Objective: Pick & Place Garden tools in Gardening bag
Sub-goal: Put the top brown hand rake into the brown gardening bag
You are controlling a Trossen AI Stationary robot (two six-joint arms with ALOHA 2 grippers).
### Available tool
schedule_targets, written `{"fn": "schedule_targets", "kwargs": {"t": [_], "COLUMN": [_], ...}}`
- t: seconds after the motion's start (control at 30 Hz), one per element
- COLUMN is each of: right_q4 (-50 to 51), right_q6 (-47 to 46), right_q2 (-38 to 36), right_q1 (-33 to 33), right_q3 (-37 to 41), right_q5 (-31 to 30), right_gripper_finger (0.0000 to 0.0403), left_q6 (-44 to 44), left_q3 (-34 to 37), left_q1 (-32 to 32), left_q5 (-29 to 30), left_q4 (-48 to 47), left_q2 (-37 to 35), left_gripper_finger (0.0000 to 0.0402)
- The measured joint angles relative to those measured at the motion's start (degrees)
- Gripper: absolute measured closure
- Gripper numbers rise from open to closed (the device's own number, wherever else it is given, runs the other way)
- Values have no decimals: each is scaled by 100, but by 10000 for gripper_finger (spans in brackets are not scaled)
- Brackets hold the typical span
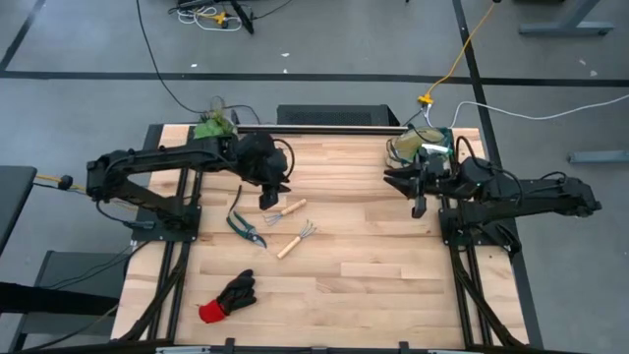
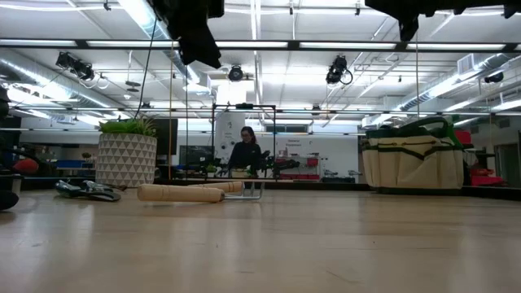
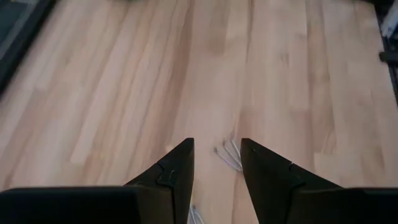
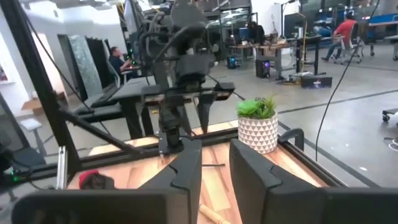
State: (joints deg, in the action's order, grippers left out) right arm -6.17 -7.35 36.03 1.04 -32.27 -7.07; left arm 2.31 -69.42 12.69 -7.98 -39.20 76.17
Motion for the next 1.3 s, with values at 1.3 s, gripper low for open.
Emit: {"fn": "schedule_targets", "kwargs": {"t": [1.3], "right_q4": [2116], "right_q6": [-469], "right_q2": [1093], "right_q1": [-2], "right_q3": [-1858], "right_q5": [-387], "right_gripper_finger": [188], "left_q6": [562], "left_q3": [47], "left_q1": [-93], "left_q5": [674], "left_q4": [-480], "left_q2": [743], "left_gripper_finger": [144]}}
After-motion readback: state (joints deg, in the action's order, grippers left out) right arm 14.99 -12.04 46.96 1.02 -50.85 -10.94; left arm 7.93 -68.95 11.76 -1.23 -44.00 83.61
